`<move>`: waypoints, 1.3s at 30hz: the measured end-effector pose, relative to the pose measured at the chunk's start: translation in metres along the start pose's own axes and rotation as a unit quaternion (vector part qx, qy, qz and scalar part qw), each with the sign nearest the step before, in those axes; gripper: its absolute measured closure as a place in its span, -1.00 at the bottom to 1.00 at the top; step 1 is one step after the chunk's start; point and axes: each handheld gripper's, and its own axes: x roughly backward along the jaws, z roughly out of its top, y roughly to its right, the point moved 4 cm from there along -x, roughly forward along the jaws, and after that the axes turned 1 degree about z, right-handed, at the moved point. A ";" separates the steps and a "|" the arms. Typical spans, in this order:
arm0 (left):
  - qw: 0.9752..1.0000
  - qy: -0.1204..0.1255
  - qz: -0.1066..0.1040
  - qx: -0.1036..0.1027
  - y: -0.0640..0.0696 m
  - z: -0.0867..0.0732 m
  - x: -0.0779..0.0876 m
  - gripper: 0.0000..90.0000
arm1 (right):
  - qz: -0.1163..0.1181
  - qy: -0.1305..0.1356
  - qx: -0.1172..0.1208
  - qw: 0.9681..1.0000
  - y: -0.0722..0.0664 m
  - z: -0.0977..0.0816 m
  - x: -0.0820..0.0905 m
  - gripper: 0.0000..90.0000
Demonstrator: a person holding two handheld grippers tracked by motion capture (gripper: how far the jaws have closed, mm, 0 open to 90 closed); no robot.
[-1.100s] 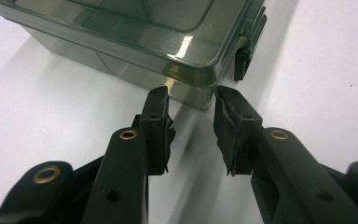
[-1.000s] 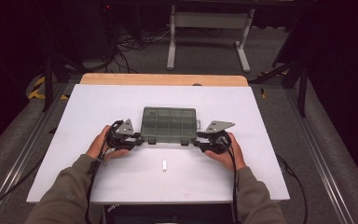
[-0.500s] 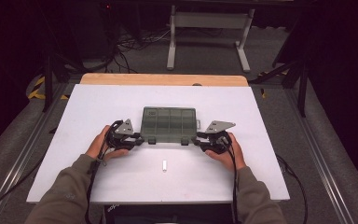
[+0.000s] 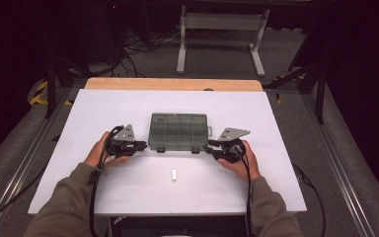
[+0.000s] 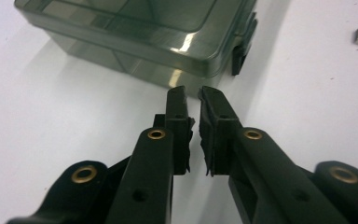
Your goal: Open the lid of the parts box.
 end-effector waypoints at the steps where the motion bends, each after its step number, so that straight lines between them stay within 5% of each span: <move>1: 1.000 0.003 0.001 -0.001 0.001 0.001 0.000 0.87 | 0.000 0.000 0.000 1.000 0.000 0.000 0.000 0.46; 23: 0.999 0.041 0.002 0.015 0.001 0.007 0.006 0.71 | -0.009 0.018 0.004 1.000 0.000 0.002 0.004 0.53; 27: 0.999 0.037 0.031 0.004 -0.001 0.008 0.008 0.99 | -0.010 0.027 0.007 1.000 -0.001 0.004 0.007 0.58; 30: 0.999 0.037 0.034 -0.002 -0.001 0.008 0.008 1.00 | -0.013 0.030 0.012 0.999 -0.001 0.005 0.008 0.69; 35: 0.997 0.054 0.057 0.001 -0.001 0.013 0.006 0.85 | -0.025 0.038 0.018 0.999 -0.002 0.007 0.010 0.84; 39: 0.993 0.066 0.098 0.005 -0.003 0.017 0.003 0.68 | -0.050 0.042 0.019 0.998 0.000 0.008 0.010 0.84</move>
